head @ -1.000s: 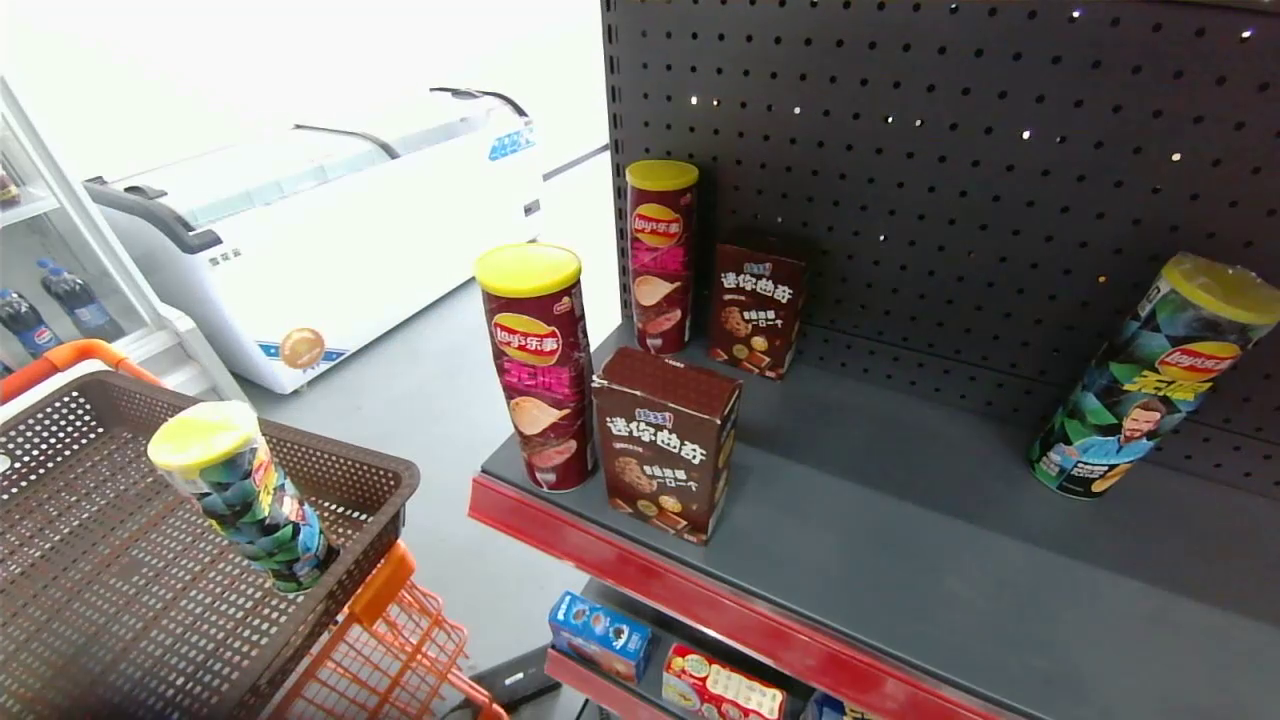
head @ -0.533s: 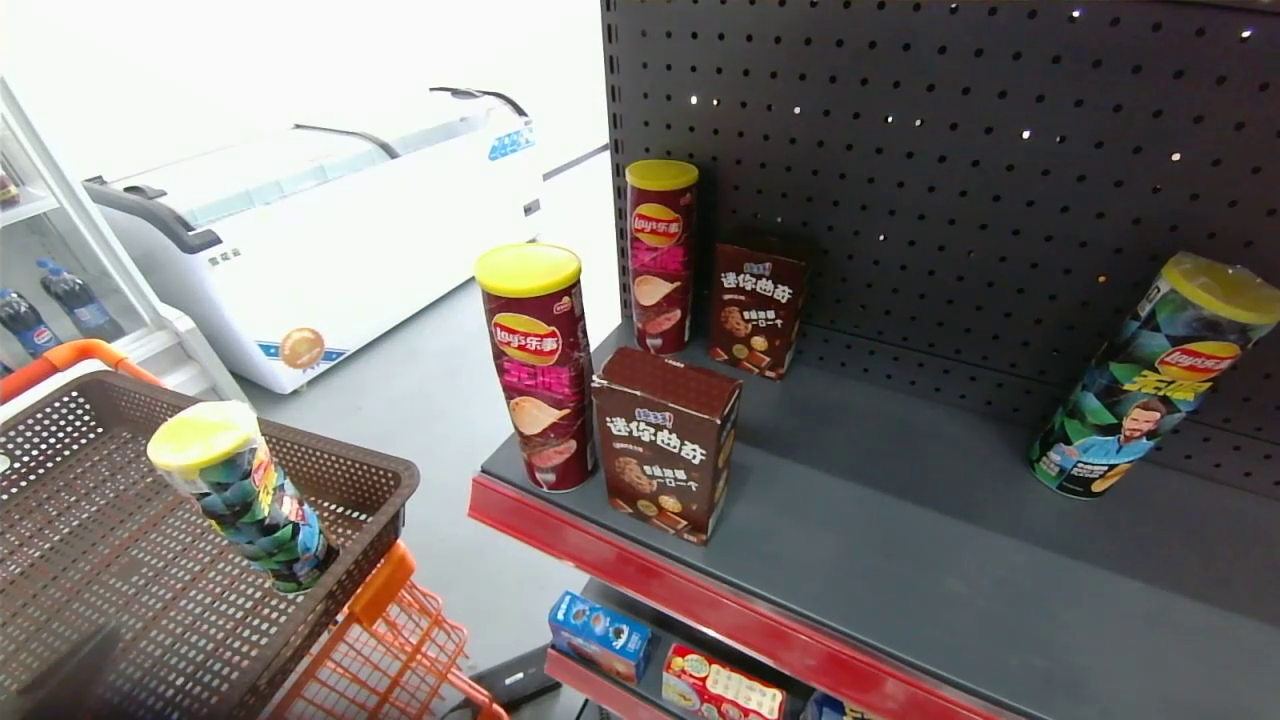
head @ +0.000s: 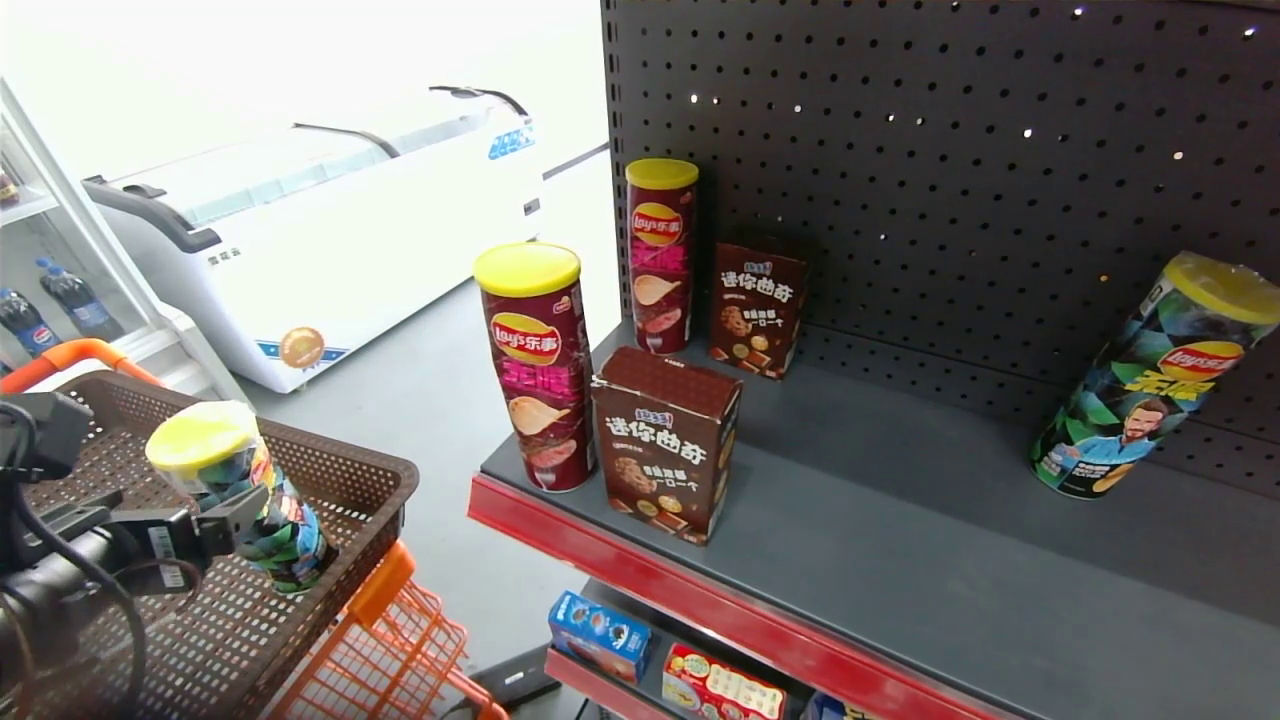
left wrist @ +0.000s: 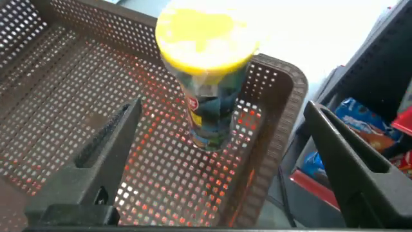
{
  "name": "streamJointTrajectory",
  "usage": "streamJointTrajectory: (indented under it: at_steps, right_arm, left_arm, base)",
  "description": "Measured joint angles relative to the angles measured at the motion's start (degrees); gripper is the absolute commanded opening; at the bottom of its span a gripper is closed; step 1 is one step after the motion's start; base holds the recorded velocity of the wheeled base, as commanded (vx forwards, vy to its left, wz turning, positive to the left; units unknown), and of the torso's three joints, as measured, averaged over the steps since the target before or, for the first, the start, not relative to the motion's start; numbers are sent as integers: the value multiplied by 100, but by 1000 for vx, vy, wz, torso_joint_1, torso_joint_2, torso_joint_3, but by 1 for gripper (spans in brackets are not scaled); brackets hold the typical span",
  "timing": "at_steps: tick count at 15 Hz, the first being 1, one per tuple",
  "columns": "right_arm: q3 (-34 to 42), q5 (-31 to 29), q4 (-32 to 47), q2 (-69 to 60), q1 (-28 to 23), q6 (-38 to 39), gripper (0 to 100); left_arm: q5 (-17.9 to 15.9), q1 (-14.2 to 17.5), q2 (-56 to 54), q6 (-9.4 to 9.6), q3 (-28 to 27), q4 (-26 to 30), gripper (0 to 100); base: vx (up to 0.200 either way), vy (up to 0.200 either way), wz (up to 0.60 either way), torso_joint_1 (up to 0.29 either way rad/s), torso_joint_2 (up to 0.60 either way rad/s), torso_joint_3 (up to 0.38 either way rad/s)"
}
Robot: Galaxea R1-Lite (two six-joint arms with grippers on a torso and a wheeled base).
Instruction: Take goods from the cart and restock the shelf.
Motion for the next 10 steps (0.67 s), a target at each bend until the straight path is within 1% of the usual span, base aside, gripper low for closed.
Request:
streamJointTrajectory:
  at_steps: [3, 6, 8, 10]
  right_arm:
    - [0, 0, 2, 0, 0, 0, 100]
    - [0, 2, 2, 0, -2, 0, 100]
    - [0, 0, 2, 0, -2, 0, 100]
    - [0, 0, 2, 0, 2, 0, 100]
  left_arm:
    - [-66, 140, 1093, 17, 11, -1223, 100]
    - [-69, 274, 1913, 200, 2, -1941, 100]
    - [-79, 306, 2324, 230, -66, -2438, 100]
    - [-83, 319, 2679, 263, -122, -2723, 100]
  base:
    - [0, 0, 0, 0, 0, 0]
    - [0, 0, 0, 0, 0, 0]
    - [0, 0, 0, 0, 0, 0]
    - [0, 0, 0, 0, 0, 0]
